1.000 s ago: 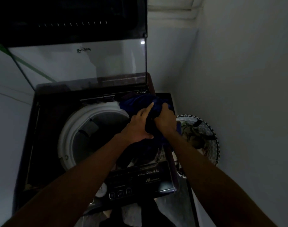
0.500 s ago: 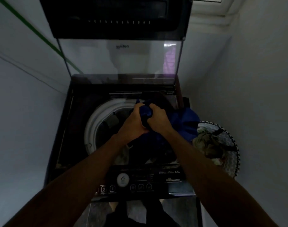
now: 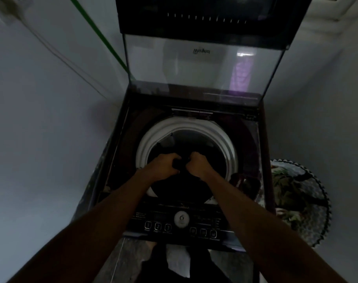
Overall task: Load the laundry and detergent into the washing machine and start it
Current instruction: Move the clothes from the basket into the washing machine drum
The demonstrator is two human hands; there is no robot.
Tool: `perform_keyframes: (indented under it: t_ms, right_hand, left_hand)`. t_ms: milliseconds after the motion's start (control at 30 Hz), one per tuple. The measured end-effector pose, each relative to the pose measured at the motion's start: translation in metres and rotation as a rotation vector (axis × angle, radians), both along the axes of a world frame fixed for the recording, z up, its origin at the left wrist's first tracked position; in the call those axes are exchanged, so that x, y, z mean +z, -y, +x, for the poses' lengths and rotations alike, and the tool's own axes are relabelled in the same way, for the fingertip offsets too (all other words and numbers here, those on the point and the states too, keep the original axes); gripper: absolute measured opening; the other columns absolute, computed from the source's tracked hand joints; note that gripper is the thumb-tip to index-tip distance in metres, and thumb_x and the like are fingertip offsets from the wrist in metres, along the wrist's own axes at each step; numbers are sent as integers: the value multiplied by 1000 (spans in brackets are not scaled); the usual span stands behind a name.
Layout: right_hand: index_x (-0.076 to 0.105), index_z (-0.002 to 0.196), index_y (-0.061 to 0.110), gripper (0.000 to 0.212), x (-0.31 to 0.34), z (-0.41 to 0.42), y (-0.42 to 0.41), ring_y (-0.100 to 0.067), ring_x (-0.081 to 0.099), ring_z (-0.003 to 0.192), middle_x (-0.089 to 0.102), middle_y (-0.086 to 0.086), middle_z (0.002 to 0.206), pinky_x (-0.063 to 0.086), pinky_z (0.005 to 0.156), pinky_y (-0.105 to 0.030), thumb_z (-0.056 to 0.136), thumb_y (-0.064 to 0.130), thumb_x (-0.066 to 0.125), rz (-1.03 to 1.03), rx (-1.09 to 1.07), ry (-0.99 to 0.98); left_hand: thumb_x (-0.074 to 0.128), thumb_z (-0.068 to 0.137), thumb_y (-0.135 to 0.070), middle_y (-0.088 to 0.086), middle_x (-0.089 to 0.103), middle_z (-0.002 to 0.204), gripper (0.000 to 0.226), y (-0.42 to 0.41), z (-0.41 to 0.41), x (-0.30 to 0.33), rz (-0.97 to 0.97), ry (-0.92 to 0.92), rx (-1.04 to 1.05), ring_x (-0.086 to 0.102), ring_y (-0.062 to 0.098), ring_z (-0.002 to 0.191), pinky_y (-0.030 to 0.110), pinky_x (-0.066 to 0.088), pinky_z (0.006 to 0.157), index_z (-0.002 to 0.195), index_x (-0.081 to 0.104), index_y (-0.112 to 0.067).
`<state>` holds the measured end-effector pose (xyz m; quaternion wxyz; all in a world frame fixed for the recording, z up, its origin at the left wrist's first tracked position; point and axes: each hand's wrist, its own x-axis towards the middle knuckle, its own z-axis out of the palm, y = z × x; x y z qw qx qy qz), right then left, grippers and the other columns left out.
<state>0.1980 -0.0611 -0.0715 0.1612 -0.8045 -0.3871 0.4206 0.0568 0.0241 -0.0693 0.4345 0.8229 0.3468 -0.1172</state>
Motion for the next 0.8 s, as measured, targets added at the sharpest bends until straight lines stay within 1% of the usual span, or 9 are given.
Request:
perform_keyframes:
  t_ms: [133, 200, 267, 333, 433, 500, 600, 733, 800]
  right_hand:
    - [61, 97, 3, 19, -9, 6, 7, -22, 62, 89, 64, -9, 96, 49, 71, -28, 84, 17, 62, -22, -10, 31]
    - [59, 82, 6, 5, -3, 10, 8, -21, 59, 84, 60, -7, 85, 48, 70, -28, 85, 10, 59, -3, -2, 44]
    - [44, 58, 13, 31, 1, 18, 8, -22, 54, 70, 50, -4, 66, 43, 61, -28, 84, 3, 56, 29, 8, 79]
    - [37, 53, 13, 38, 5, 27, 9, -22, 51, 65, 45, -2, 60, 44, 59, -30, 84, 1, 55, 64, -25, 108]
    - [63, 74, -5, 16, 10, 42, 13, -30, 62, 80, 65, -17, 83, 56, 77, -42, 86, 2, 55, 78, -36, 136]
    - [67, 92, -10, 17, 14, 51, 16, -34, 63, 94, 67, -22, 100, 53, 83, -37, 87, 2, 55, 108, -64, 158]
    - [66, 88, -7, 15, 28, 64, 25, -31, 62, 94, 67, -18, 98, 41, 71, -22, 87, 4, 56, 187, -136, 212]
    - [66, 88, 1, 9, 49, 86, 44, -32, 62, 91, 66, -18, 95, 49, 79, -36, 83, 8, 62, 351, -260, 296]
    - [65, 88, 3, 10, 57, 100, 55, -32, 61, 90, 63, -17, 96, 48, 78, -38, 80, 9, 63, 419, -318, 344]
  left_hand:
    - [68, 87, -18, 6, 62, 126, 42, 5, 3, -8, 19, 23, 47, 58, 16, 112, 23, 44, 94, 128, 58, -15]
    - [67, 88, -17, 7, 61, 126, 45, 7, 8, -9, 3, 42, 63, 58, 16, 111, 23, 44, 93, 131, 55, -13]
    - [66, 89, -16, 7, 60, 125, 49, 10, 14, -10, 3, 53, 63, 57, 16, 110, 22, 42, 91, 135, 51, -13]
    - [66, 89, -16, 7, 59, 123, 51, 12, 20, -8, 5, 67, 69, 56, 14, 108, 22, 41, 90, 136, 48, -14]
    - [66, 89, -16, 3, 61, 115, 44, 15, 31, -8, -8, 105, 88, 59, 14, 102, 23, 44, 89, 131, 53, -17]
    - [64, 90, -14, 1, 63, 106, 37, 19, 40, -4, -10, 133, 85, 62, 18, 101, 25, 47, 89, 125, 58, -18]
    - [61, 89, -13, -3, 67, 98, 29, 28, 64, 5, 0, 187, 79, 64, 13, 94, 30, 51, 90, 116, 64, -23]
    - [58, 90, -16, -11, 64, 96, 23, 47, 105, 23, 67, 269, 5, 61, 5, 91, 10, 41, 76, 106, 65, -29]
    - [58, 91, -19, -9, 62, 101, 17, 57, 127, 30, 79, 304, -16, 59, 5, 92, 12, 40, 75, 105, 63, -25]
